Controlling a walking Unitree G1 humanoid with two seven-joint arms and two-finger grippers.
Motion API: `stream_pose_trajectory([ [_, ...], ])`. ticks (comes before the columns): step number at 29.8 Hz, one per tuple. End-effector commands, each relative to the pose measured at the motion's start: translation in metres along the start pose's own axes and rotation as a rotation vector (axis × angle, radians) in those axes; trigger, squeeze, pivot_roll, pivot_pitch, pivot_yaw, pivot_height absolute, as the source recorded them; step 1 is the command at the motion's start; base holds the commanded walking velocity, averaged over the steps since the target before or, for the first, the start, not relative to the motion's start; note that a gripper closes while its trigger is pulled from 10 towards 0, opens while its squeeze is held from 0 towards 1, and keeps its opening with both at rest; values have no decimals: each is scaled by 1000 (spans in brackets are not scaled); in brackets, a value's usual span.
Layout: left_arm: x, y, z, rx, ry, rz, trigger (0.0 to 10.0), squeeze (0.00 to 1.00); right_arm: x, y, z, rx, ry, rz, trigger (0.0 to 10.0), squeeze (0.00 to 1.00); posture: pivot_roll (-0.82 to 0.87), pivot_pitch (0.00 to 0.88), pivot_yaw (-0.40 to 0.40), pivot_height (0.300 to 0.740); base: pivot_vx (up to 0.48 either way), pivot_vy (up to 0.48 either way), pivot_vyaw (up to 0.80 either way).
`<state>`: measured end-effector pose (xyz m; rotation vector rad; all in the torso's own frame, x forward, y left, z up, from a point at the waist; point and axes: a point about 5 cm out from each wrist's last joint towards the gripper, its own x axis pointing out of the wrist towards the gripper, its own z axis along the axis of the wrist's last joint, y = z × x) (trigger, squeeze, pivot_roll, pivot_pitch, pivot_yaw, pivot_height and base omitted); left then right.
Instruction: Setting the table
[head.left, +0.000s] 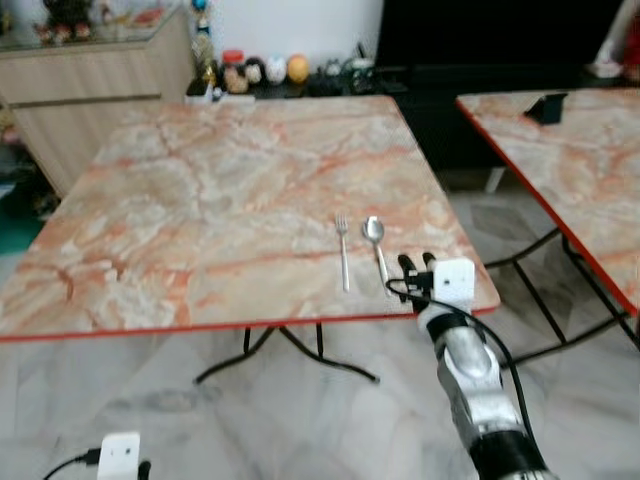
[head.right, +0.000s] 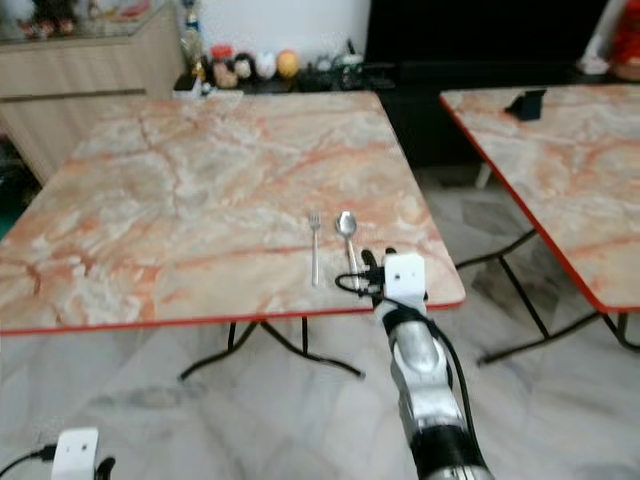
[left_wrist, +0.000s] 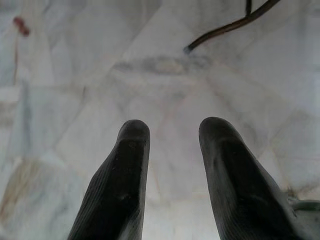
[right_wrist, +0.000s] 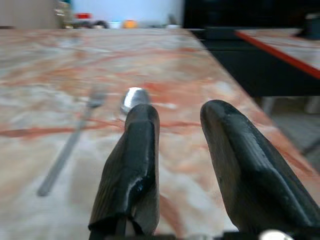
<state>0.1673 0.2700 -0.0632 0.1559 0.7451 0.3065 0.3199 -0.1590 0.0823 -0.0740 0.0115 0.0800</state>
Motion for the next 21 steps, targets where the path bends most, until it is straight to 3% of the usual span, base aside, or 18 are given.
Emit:
stream_pose_trajectory([
  [1,0,3,0,8,1,-1,10000,0,3,7,5,14,-25,13,10000,0,-32,0,41,724,0,0,0],
  [10,1,0,5,1,-29,-29,10000,0,7,15,6,32,-38,25,10000,0,-18,0,46,724,0,0,0],
  [21,3,1,10,-12,-41,-21,10000,0,8,14,7,38,-44,17,10000,0,-8,0,45,724,0,0,0],
])
